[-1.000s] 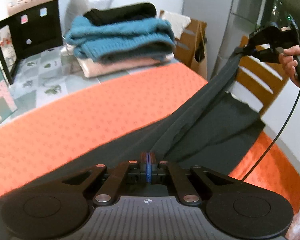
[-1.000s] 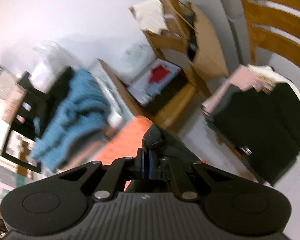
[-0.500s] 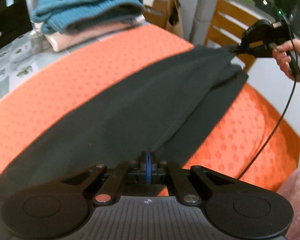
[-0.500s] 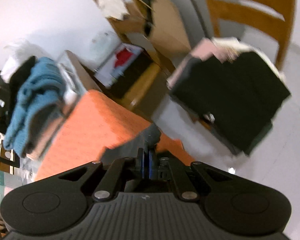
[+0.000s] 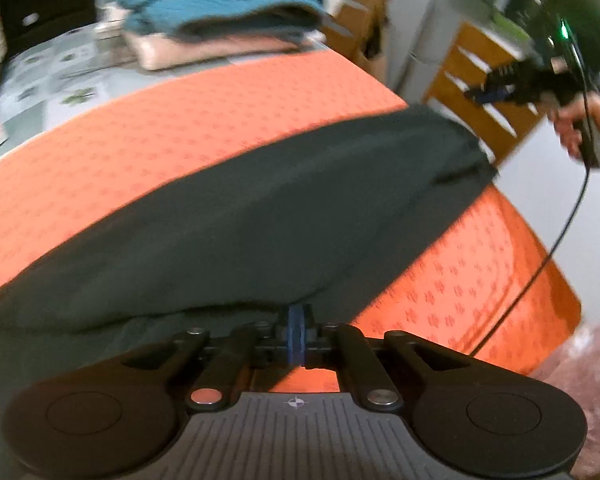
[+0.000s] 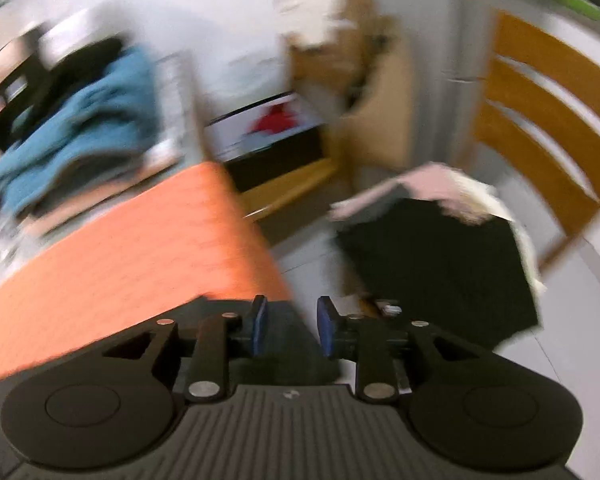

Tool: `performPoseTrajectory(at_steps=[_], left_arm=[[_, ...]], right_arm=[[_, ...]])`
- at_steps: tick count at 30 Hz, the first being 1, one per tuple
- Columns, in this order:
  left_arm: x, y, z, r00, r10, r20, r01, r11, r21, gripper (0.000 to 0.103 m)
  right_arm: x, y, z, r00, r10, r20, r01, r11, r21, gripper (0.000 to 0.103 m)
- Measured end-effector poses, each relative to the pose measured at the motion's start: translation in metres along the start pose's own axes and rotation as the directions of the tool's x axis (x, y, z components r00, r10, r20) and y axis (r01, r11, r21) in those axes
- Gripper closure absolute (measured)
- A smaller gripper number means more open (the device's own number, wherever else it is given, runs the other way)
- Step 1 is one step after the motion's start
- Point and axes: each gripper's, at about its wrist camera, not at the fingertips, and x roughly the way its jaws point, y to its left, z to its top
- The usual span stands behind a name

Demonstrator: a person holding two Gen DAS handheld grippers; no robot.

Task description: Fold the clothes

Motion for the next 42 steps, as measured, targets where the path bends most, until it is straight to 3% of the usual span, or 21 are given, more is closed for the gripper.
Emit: performPoseTrajectory(at_steps=[5, 9, 10, 11, 14, 19, 26, 31, 35, 37, 40, 42], left_arm=[[-0.015, 0.038, 0.000, 0.998, 0.065, 0.026, -0.059, 0.980, -0.190, 0.089], [-0.025, 0.074, -0.008, 0.992, 0.126, 0.030, -0.106, 0.922, -0.373, 0.087], [-0.029, 0.082, -0.010, 0.989, 0.144, 0.029, -0.120, 0.904, -0.410, 0.087], [-0.032, 0.089, -0.013, 0.986, 0.164, 0.028, -0.135, 0.888, -0.440, 0.087], [-0.043, 0.110, -0.021, 0.974, 0.225, 0.023, -0.181, 0.834, -0.521, 0.085], [-0.052, 0.137, -0.025, 0.955, 0.293, 0.035, -0.220, 0.785, -0.580, 0.078], [-0.036, 0.153, -0.007, 0.947, 0.318, 0.039, -0.242, 0.791, -0.562, 0.075], [-0.026, 0.146, 0.006, 0.955, 0.287, 0.070, -0.214, 0.836, -0.505, 0.072], [-0.010, 0.138, 0.013, 0.961, 0.267, 0.071, -0.207, 0.866, -0.455, 0.070], [0.001, 0.140, 0.012, 0.964, 0.263, 0.043, -0.216, 0.865, -0.452, 0.069], [0.012, 0.145, 0.008, 0.964, 0.262, 0.040, -0.216, 0.863, -0.457, 0.068], [0.012, 0.147, 0.009, 0.965, 0.258, 0.044, -0.209, 0.862, -0.462, 0.068]], right_arm=[[0.025, 0.021, 0.003, 0.997, 0.050, -0.057, -0.054, 0.997, -0.061, 0.071], [0.045, 0.038, 0.006, 0.991, 0.088, -0.105, -0.099, 0.989, -0.107, 0.068], [0.050, 0.042, 0.006, 0.988, 0.097, -0.117, -0.111, 0.987, -0.118, 0.074], [0.055, 0.046, 0.007, 0.986, 0.105, -0.129, -0.122, 0.984, -0.129, 0.091], [0.063, 0.054, 0.009, 0.981, 0.130, -0.145, -0.151, 0.978, -0.146, 0.095], [0.046, 0.048, 0.015, 0.989, 0.128, -0.074, -0.136, 0.984, -0.114, 0.099], [0.057, 0.058, 0.013, 0.997, 0.033, -0.072, -0.046, 0.981, -0.188, 0.101], [0.056, 0.057, 0.016, 0.998, -0.042, -0.038, 0.034, 0.982, -0.186, 0.102], [0.034, 0.057, 0.020, 1.000, -0.011, -0.015, 0.009, 0.985, -0.175, 0.100], [0.021, 0.060, 0.020, 1.000, 0.026, -0.005, -0.026, 0.986, -0.164, 0.096], [0.004, 0.069, 0.014, 0.996, 0.088, 0.003, -0.087, 0.985, -0.149, 0.072], [-0.003, 0.078, 0.006, 0.992, 0.122, 0.001, -0.121, 0.980, -0.156, 0.069]])
